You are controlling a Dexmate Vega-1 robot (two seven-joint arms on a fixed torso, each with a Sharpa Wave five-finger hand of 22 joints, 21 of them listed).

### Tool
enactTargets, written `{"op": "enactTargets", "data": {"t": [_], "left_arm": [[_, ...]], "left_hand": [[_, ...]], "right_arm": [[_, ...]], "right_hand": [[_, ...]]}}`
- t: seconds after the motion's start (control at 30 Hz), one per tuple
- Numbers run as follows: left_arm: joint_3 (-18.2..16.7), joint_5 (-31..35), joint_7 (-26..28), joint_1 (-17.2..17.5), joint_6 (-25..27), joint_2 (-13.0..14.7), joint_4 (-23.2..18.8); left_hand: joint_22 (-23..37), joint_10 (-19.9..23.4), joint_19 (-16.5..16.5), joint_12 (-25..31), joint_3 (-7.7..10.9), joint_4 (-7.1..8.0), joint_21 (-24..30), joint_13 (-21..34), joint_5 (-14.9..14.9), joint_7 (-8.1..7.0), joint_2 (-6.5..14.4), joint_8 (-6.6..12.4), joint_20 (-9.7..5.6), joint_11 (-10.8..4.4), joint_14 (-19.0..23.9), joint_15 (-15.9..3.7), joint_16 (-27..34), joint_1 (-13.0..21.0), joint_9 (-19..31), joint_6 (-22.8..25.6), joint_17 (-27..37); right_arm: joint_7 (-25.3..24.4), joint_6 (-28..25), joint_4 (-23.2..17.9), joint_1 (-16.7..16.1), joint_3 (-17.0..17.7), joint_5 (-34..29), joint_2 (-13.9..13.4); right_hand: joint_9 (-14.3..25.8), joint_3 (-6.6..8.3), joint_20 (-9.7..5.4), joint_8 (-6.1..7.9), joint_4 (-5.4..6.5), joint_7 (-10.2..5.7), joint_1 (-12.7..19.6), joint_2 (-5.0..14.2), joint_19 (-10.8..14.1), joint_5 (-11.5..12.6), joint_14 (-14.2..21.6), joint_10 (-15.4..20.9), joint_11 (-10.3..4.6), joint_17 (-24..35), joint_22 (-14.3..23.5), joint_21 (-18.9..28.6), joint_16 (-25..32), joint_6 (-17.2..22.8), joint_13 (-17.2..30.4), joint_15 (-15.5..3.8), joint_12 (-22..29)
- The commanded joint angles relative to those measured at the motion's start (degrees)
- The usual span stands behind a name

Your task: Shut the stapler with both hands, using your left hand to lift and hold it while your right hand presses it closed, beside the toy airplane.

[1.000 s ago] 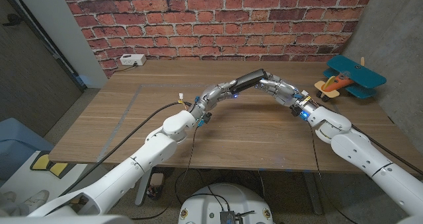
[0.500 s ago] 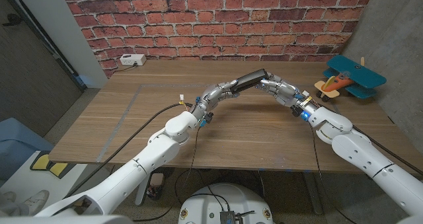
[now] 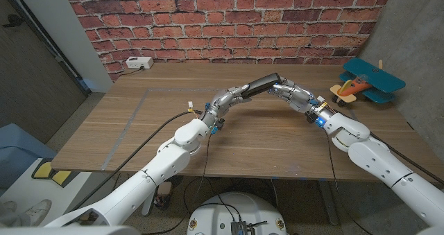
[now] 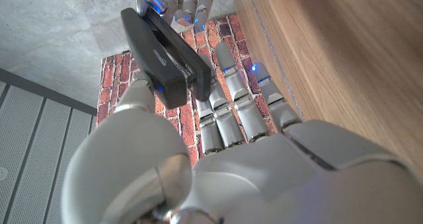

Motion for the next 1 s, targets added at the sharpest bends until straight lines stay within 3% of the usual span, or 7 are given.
{"op": "enactTargets", "data": {"t": [0.03,0.33,1.0], "left_arm": [[-0.9,-2.9,1.6,1.9,-0.3,-1.3,-0.9],[-1.5,-6.8,0.3,2.8,-0.3,-2.0,-1.1],[-1.5,-6.7,0.3,3.3,-2.1,-1.9,-1.1]], "left_hand": [[0.7,6.3,0.4,1.9,3.94,-1.50,2.0,1.6,0.4,-2.02,8.4,3.72,-1.02,-2.94,2.8,-7.78,2.8,15.5,3.1,6.3,3.0],[1.1,8.2,0.5,1.6,4.57,-1.09,3.4,0.7,0.1,-1.31,7.9,4.53,-1.76,-2.51,4.7,-7.65,3.4,18.2,2.6,8.9,3.9],[1.5,8.4,-0.1,1.2,4.80,-0.51,4.6,0.8,0.0,-1.26,7.7,4.35,-1.88,-2.62,5.6,-7.55,2.8,19.1,1.8,9.0,4.1]], "right_arm": [[-0.7,-0.6,-0.8,-0.3,-0.4,-0.4,-0.3],[-1.5,-0.8,-1.5,-0.8,-0.4,-0.5,-0.6],[-3.3,-1.6,-3.1,-1.1,-0.6,-0.5,-0.8]], "right_hand": [[1.5,0.38,-1.88,0.43,0.48,1.49,0.5,0.90,-0.4,0.6,0.7,0.3,-0.40,0.3,0.0,0.6,0.0,6.5,0.0,-9.86,-0.1],[1.5,0.38,-1.83,0.37,0.47,1.50,0.5,0.90,-0.5,0.6,0.7,0.3,-0.47,0.3,0.0,0.8,-0.1,6.4,0.0,-9.86,-0.1],[1.4,0.35,-1.86,0.27,0.49,1.52,0.4,0.90,-0.6,0.5,0.7,0.3,-0.47,0.3,-0.1,1.1,-0.2,6.5,0.2,-9.85,-0.2]]}}
